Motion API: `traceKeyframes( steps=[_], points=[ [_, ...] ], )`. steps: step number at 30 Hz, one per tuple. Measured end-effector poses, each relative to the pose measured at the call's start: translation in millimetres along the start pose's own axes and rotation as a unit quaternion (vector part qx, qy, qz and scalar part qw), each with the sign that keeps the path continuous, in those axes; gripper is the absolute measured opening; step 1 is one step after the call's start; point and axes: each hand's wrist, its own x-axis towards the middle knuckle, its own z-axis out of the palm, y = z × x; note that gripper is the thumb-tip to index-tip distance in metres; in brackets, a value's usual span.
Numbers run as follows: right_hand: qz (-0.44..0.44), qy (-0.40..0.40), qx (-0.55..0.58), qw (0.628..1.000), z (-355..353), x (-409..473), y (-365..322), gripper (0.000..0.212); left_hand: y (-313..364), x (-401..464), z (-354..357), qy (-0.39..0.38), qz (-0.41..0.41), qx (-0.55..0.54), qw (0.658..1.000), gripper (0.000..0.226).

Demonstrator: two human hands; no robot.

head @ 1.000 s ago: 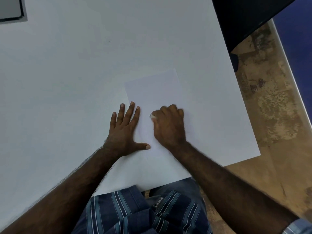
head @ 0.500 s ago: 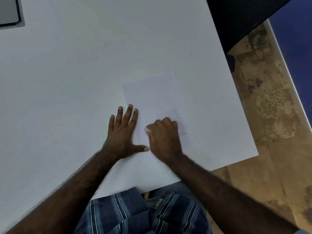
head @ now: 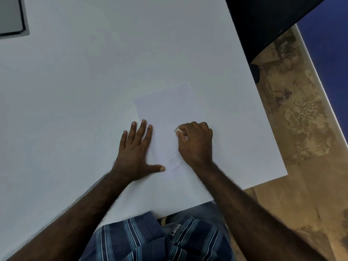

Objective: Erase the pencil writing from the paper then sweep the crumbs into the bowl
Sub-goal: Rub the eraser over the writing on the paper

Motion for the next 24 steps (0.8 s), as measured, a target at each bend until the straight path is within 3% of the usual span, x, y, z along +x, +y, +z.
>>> traceKeyframes(
  steps=[4,7,9,13,19,22,24],
  points=[
    [-0.020,0.004,-0.004,1.000,3.5,-6.4,4.6,0.004,-0.4,6.9,-7.6,0.012,-0.007,0.017,1.000,0.134],
    [-0.029,0.013,-0.005,0.999,6.6,-7.1,7.6,0.004,5.0,20.1,-14.5,0.075,0.024,-0.012,0.997,0.109],
    [-0.027,0.014,-0.004,1.000,7.3,-8.2,7.3,0.006,13.2,31.1,-18.7,0.077,0.047,-0.048,0.995,0.099],
    [-0.024,0.002,-0.001,1.000,5.6,-10.3,4.5,0.010,26.2,47.3,-16.4,0.002,0.041,-0.067,0.997,0.110],
    [-0.105,-0.076,-0.011,0.991,11.9,-29.3,-8.0,0.018,21.2,51.0,-7.7,-0.004,0.038,-0.050,0.998,0.118],
    [-0.129,-0.038,-0.055,0.989,3.8,-9.5,7.6,0.012,21.8,52.6,-7.1,-0.007,0.033,-0.045,0.998,0.123],
    [-0.070,0.010,-0.087,0.994,-4.1,11.4,22.0,0.009,22.2,52.7,-7.2,-0.011,0.028,-0.045,0.999,0.125]
  ],
)
